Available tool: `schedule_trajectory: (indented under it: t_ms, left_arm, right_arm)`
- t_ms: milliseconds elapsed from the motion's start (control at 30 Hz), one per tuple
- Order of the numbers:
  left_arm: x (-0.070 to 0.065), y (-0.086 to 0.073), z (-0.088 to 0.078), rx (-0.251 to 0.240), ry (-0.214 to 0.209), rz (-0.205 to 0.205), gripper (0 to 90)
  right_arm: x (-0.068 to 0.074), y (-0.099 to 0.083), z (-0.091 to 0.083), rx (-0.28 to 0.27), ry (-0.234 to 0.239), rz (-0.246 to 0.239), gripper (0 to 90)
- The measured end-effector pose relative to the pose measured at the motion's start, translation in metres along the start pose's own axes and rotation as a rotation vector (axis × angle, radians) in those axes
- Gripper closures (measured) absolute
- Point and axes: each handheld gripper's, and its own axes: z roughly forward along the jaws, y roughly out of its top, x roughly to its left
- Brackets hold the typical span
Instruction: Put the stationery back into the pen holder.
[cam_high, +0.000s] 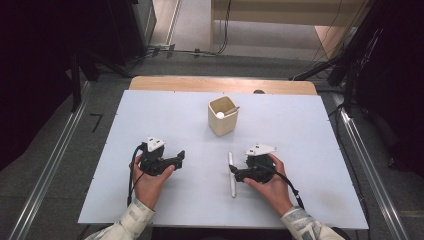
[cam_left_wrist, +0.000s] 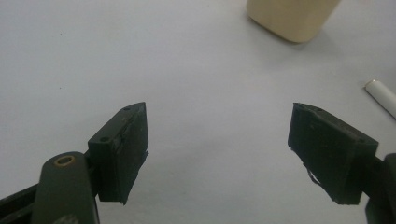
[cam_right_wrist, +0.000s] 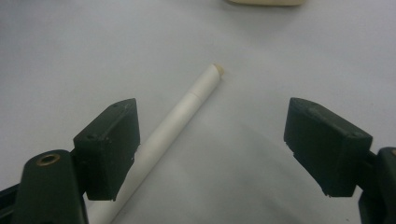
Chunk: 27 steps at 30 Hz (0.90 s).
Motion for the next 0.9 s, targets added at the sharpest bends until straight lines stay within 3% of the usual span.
schedule_trajectory:
  t_ms: [900]
  left_arm:
    - [0.0, 0.0, 0.0, 0.0, -0.004, -0.001, 21.6]
  right_arm:
    - [0.017, -0.001, 0.017, 0.041, 0.0, -0.017, 20.8]
